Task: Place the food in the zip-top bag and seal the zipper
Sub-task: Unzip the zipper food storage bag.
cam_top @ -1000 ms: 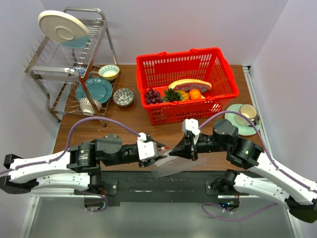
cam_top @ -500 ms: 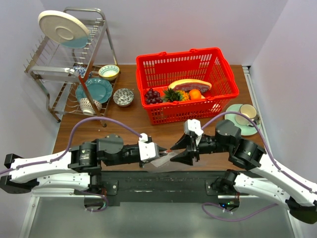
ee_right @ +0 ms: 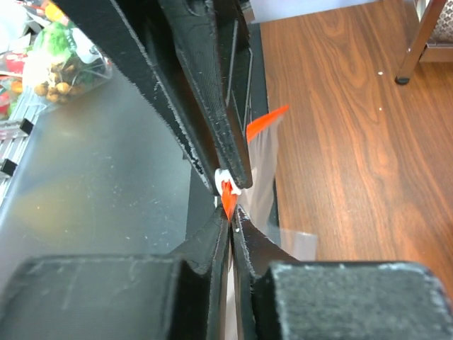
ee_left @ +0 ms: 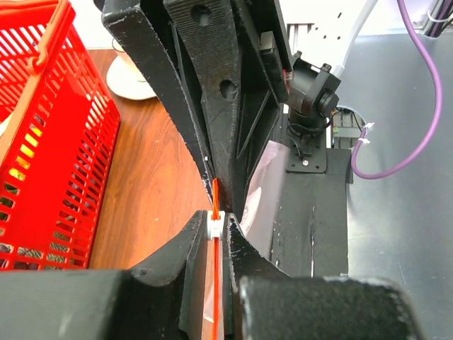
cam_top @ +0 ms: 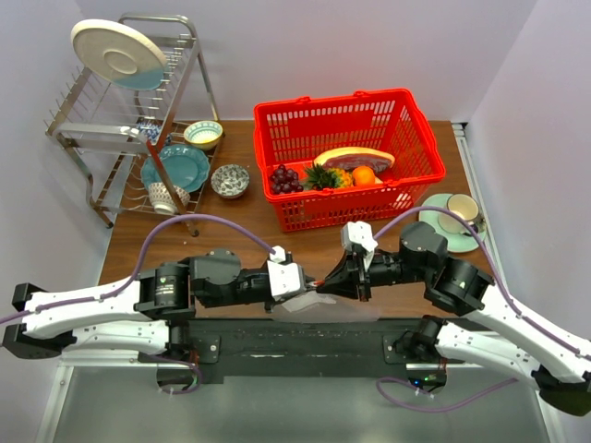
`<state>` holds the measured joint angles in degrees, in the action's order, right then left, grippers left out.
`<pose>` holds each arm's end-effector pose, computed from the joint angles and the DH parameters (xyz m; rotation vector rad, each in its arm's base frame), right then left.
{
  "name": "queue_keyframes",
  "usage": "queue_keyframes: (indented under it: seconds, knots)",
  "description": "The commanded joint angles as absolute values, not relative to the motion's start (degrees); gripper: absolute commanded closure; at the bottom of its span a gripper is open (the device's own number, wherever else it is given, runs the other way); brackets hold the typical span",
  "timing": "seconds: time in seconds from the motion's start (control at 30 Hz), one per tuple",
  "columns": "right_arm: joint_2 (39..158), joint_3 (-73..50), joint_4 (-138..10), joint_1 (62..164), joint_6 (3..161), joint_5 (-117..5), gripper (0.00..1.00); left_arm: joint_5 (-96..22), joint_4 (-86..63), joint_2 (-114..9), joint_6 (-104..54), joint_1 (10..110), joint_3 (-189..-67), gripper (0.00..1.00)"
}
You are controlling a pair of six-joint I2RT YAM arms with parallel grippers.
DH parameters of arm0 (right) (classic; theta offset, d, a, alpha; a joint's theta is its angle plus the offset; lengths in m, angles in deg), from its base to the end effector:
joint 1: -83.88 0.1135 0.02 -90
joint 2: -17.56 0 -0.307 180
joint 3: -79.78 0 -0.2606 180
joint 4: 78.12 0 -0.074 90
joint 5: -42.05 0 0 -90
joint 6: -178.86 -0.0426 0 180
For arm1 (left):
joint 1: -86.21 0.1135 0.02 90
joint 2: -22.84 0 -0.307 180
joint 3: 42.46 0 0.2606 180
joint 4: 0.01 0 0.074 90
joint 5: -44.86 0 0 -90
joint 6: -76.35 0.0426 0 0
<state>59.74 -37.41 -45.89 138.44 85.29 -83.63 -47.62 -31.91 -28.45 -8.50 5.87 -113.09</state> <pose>0.0625 0.1307 0.3896 -1.2393 1.4664 1.2582 0.0333 -0.1847 0.4140 1.2532 1.4040 -0.8881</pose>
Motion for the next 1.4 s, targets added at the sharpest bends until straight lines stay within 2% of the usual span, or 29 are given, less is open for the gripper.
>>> queue_keyframes:
  seconds: [0.0,0.03,0.1,0.27,0.37,0.4,0.53,0.77,1.07,1.1,1.13,1.17,1.27,1.37]
  knots:
    - [57.9,-35.9,-47.6,138.5,83.2,-81.6,0.95,-47.2,-30.5,-28.3,-9.3,5.7,-114.8,1.0]
    - [57.4,-36.0,-48.2,138.5,82.5,-80.7,0.94,-47.3,-30.5,-28.1,-9.6,5.7,-114.6,1.0]
    - [55.5,-36.2,-49.2,138.4,80.5,-77.2,1.0,-47.5,-29.5,-27.6,-10.5,5.7,-113.1,1.0]
    - [51.8,-35.4,-47.2,138.4,80.2,-70.4,1.0,-48.7,-28.4,-26.6,-12.3,5.6,-110.4,1.0]
    - [48.8,-34.9,-45.8,138.4,80.1,-59.1,1.0,-50.8,-28.8,-25.8,-12.9,5.7,-109.0,1.0]
    - [47.8,-34.8,-45.3,138.4,79.4,-50.8,1.0,-51.9,-29.2,-25.4,-13.0,5.7,-108.8,1.0]
    - [43.8,-34.8,-44.0,138.5,77.0,-31.5,1.0,-53.8,-30.7,-24.7,-13.2,5.7,-107.8,1.0]
    - [36.9,-35.5,-42.0,138.4,76.6,-11.7,1.0,-54.8,-31.9,-23.2,-15.7,5.7,-106.0,1.0]
    - [32.6,-36.3,-40.0,138.5,75.4,-3.7,1.0,-55.3,-31.8,-22.5,-16.5,5.7,-104.6,1.0]
    - [32.2,-36.8,-41.1,138.4,76.6,-7.0,1.0,-55.4,-31.7,-22.4,-16.5,5.7,-104.6,0.98]
    - [32.4,-37.1,-41.6,138.4,77.0,-8.8,1.0,-55.4,-31.8,-22.4,-16.6,5.7,-104.7,0.88]
    - [32.8,-37.2,-41.8,138.4,77.8,-10.8,1.0,-55.4,-31.8,-22.4,-16.6,5.7,-104.8,0.64]
    - [35.8,-37.1,-42.4,138.5,79.6,-22.9,1.0,-56.8,-31.5,-22.2,-16.9,5.7,-105.3,0.36]
    - [39.3,-36.9,-43.4,138.4,81.8,-36.8,1.0,-59.0,-30.6,-21.3,-16.8,5.7,-106.0,0.27]
